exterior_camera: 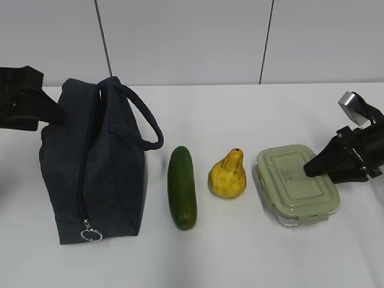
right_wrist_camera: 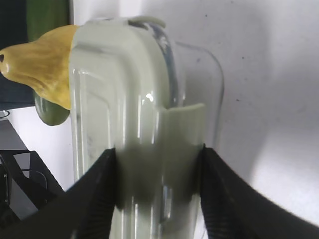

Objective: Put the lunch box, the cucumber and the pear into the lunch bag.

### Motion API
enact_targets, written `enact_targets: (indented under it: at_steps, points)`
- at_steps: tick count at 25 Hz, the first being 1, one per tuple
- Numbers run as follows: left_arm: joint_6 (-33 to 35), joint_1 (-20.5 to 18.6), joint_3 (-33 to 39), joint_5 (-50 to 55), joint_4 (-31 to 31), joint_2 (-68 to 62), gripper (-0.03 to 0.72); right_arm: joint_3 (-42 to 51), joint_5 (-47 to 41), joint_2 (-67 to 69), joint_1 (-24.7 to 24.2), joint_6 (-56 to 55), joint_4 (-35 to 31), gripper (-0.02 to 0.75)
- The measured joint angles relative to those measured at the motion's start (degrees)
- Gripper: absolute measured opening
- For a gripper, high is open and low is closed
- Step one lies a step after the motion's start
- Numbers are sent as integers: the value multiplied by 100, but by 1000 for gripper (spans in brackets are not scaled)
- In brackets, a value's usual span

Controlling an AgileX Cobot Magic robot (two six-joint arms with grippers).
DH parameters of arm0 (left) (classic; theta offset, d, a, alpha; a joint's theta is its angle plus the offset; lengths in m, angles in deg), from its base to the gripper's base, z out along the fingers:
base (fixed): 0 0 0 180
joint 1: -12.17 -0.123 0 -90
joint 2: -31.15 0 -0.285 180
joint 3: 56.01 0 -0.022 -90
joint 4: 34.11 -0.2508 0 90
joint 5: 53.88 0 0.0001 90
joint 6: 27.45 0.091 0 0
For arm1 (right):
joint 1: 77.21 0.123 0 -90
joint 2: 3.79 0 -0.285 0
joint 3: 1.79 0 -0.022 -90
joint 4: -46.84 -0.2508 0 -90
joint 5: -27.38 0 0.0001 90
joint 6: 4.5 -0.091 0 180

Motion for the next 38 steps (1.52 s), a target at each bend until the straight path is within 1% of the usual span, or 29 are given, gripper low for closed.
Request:
enact_targets:
  at_steps: [2,7,11,13,15,20,23,27,29,33,36,38]
  points:
    - [65,0,0,0,56,-146,298,0,0,0,0,0,0,359]
    - [285,0,-4,-64,120,-281,174,0,0,0,0,0,0,359]
    - [324,0,-10,-78,153,-438,116,0,0,0,0,0,0,359]
    - [386,0,-16,-78,175,-463,49,0,0,0,0,0,-13,359]
    - [493,0,-98,-40,175,-463,20,0,0,0,0,0,-12,359]
    - [538,0,-713,103,122,-463,5,0,0,0,0,0,-23,359]
    - [543,0,-1087,361,72,-463,4,0,0,0,0,0,-34,358]
    - [543,86,-1250,583,2,-463,4,0,0,0,0,0,-46,358]
    - [543,265,-1255,631,-96,-475,4,0,0,0,0,0,-59,358]
    - [543,826,-1255,572,-344,-629,3,0,10,0,0,0,-86,358]
    - [514,1203,-1255,426,-420,-757,4,0,10,0,0,0,-110,358]
    - [488,1338,-1261,367,-432,-832,4,0,46,0,0,8,-158,358]
